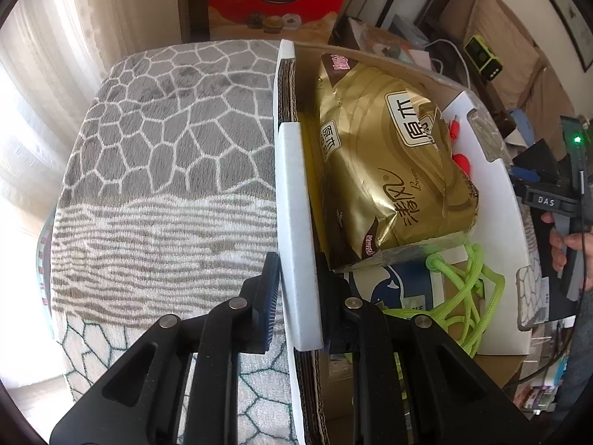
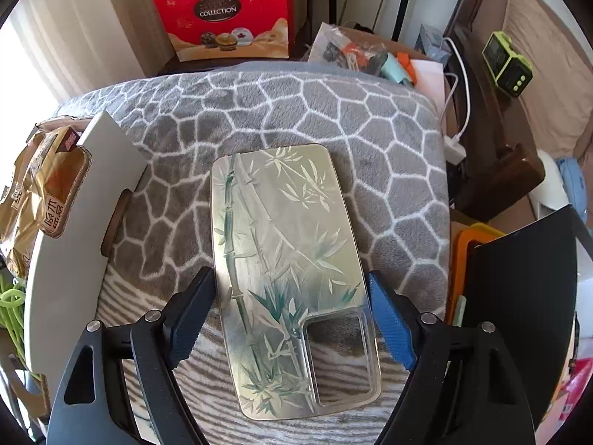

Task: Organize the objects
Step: 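Grasp the phone case edge with the right tool and lift it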

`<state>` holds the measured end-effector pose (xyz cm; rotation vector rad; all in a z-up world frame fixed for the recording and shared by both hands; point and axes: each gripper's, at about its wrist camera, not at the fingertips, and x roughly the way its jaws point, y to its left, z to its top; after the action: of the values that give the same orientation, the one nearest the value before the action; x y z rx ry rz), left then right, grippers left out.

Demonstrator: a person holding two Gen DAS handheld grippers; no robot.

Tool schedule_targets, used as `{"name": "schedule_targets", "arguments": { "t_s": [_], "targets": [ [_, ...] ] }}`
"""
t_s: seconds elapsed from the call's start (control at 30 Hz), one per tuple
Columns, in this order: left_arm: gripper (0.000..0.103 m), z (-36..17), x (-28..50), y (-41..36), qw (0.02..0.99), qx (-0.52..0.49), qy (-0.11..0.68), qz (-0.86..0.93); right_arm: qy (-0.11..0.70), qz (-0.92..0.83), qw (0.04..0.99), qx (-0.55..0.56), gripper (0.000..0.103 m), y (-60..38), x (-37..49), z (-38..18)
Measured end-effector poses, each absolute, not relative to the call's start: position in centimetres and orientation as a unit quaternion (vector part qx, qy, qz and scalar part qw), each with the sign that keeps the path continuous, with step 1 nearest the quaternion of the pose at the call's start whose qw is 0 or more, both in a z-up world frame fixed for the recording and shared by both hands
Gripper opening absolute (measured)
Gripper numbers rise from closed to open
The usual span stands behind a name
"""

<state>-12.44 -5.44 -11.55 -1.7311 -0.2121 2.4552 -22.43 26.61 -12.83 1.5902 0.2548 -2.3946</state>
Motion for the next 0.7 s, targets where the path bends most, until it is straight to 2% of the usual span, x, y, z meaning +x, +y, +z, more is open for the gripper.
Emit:
{"name": "schedule_targets", "arguments": {
  "t_s": [0.7],
  "targets": [
    [0.016, -11.4, -12.4, -5.6, 0.066, -0.575, -0.076, 0.812, 0.131, -0.859, 0.234, 0.437, 0.082, 20.8, -15.2, -1.9]
  ]
}}
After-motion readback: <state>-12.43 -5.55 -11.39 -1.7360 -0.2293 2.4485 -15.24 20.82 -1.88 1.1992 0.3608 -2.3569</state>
